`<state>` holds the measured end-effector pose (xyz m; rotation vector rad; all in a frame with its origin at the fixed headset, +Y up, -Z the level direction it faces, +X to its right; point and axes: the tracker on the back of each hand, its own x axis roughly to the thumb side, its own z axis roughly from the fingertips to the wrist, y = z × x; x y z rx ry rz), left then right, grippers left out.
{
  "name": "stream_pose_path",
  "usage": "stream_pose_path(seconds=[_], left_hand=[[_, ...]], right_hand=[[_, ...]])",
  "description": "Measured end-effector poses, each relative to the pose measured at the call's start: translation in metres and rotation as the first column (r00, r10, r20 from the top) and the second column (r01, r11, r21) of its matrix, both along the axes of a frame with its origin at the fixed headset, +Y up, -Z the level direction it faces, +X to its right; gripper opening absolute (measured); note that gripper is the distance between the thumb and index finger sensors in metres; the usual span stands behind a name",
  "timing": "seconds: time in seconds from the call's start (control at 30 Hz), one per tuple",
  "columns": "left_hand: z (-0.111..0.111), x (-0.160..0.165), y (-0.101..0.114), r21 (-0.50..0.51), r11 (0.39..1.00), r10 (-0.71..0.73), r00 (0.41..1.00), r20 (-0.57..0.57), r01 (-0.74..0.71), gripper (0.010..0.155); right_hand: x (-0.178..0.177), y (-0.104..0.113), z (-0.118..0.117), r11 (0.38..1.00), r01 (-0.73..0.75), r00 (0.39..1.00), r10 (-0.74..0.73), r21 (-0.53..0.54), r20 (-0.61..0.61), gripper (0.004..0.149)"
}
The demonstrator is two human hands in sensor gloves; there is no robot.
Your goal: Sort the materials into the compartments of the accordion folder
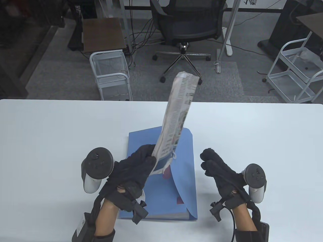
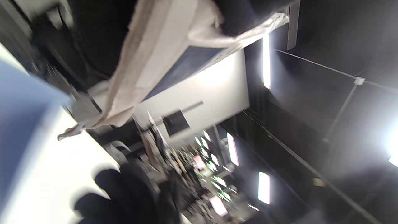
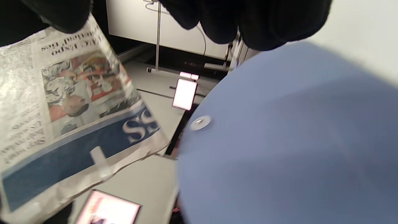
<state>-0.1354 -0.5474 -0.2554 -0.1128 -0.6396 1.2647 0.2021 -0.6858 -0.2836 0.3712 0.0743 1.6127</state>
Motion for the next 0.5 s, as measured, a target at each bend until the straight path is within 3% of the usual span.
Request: stream_pose_path(seconds=[0.07, 0.13, 0.17, 0.2, 0.23, 0.3, 0.43, 0.5], left_hand=[[0.0, 0.009, -0.005, -0.059, 0.998, 0.047, 0.991, 0.126, -0.04, 0.045], [-0.004, 0.014, -0.014, -0.114, 0.992, 0.067, 0.981, 0.183, -0.047, 0.045], [-0.008, 0.017, -0.021, -0.143, 0.989, 0.072, 0.98, 0.186, -0.046, 0.045], [-0.011, 0.018, -0.025, -0.157, 0.987, 0.067, 0.981, 0.182, -0.038, 0.045], [-0.015, 0.017, -0.031, -0.179, 0.984, 0.05, 0.984, 0.171, -0.018, 0.045], [-0.023, 0.013, -0.04, -0.196, 0.981, 0.026, 0.993, 0.117, -0.002, 0.045], [-0.034, 0.01, -0.059, -0.244, 0.968, -0.035, 0.996, 0.078, 0.053, 0.045], [-0.037, 0.01, -0.065, -0.234, 0.966, -0.099, 0.993, 0.058, 0.11, 0.045]], right_hand=[[-0.003, -0.001, -0.002, 0.988, 0.155, 0.986, -0.155, -0.001, -0.058, 0.095], [-0.005, -0.003, -0.003, 0.962, 0.272, 0.956, -0.274, -0.031, -0.103, 0.094], [-0.005, -0.004, -0.004, 0.948, 0.313, 0.943, -0.317, -0.057, -0.102, 0.091], [-0.004, -0.003, -0.005, 0.939, 0.34, 0.936, -0.343, -0.057, -0.082, 0.076], [-0.001, -0.002, -0.005, 0.937, 0.349, 0.936, -0.35, -0.029, -0.029, 0.058], [0.006, 0.002, -0.002, 0.948, 0.317, 0.944, -0.317, 0.01, 0.093, 0.046], [0.017, 0.011, 0.002, 0.985, 0.15, 0.967, -0.164, 0.083, 0.196, 0.043], [0.021, 0.013, 0.002, 0.979, 0.185, 0.958, -0.198, 0.081, 0.208, 0.044]])
